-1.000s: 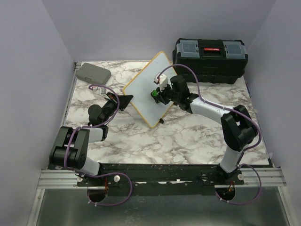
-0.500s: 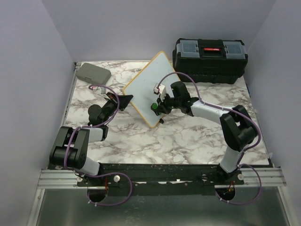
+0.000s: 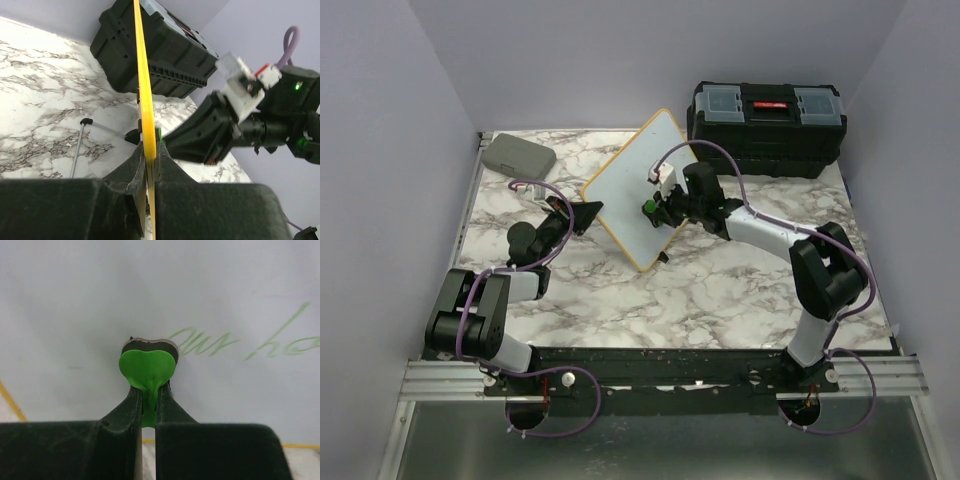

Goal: Erase the whiteboard
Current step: Erase the whiteboard at the whiteboard stand.

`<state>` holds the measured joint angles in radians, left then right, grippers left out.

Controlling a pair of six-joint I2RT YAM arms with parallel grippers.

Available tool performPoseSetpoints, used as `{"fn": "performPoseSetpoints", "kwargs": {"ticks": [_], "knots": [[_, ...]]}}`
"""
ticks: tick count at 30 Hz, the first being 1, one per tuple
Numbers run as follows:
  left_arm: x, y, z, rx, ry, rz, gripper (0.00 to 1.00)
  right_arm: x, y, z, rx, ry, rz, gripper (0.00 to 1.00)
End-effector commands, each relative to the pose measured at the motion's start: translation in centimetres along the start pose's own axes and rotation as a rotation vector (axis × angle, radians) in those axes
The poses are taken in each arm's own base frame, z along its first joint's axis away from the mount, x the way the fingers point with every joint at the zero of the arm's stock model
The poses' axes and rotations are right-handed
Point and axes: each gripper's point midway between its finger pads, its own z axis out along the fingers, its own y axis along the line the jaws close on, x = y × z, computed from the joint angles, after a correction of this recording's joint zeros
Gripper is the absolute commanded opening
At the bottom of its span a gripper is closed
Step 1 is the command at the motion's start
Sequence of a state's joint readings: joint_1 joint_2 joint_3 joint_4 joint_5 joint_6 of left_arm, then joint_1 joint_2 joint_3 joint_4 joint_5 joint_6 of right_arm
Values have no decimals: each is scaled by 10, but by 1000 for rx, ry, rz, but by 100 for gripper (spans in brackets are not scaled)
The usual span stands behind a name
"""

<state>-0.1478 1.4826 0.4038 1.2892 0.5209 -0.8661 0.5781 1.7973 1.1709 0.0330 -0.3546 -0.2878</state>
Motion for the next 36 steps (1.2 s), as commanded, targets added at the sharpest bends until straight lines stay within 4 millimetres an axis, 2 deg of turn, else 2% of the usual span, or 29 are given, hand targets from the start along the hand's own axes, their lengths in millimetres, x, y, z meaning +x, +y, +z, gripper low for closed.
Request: {"fn": "performPoseSetpoints", "kwargs": {"ticks": [1, 5, 8, 13, 20, 22, 24, 28, 30, 32, 36], "knots": [[33, -21, -3, 97, 146, -19, 0, -52, -51, 1, 184, -132, -32, 1], [33, -21, -2, 101, 144, -22, 0, -65, -50, 2, 166, -157, -28, 1], [33, -22, -2, 102, 144, -20, 0, -60, -41, 6, 115, -141, -17, 1], [34, -21, -2, 101, 144, -22, 0, -39, -4, 8, -83, -84, -20, 1], [34, -20, -2, 103, 144, -26, 0, 2, 32, 6, -269, 31, 0, 1], [34, -20, -1, 103, 144, -25, 0, 4, 23, 9, -209, 41, 28, 1], [35, -20, -2, 102, 147, -26, 0, -4, 1, 13, -85, 32, 47, 1], [36, -20, -2, 101, 154, -23, 0, -40, -38, 11, 101, -49, 67, 1], [38, -19, -2, 102, 164, -22, 0, -59, -48, 11, 135, -90, 65, 1], [39, -18, -2, 100, 171, -24, 0, -67, -56, 13, 160, -100, 77, 1], [39, -17, 0, 98, 176, -27, 0, -66, -61, 22, 166, -68, 93, 1]]}}
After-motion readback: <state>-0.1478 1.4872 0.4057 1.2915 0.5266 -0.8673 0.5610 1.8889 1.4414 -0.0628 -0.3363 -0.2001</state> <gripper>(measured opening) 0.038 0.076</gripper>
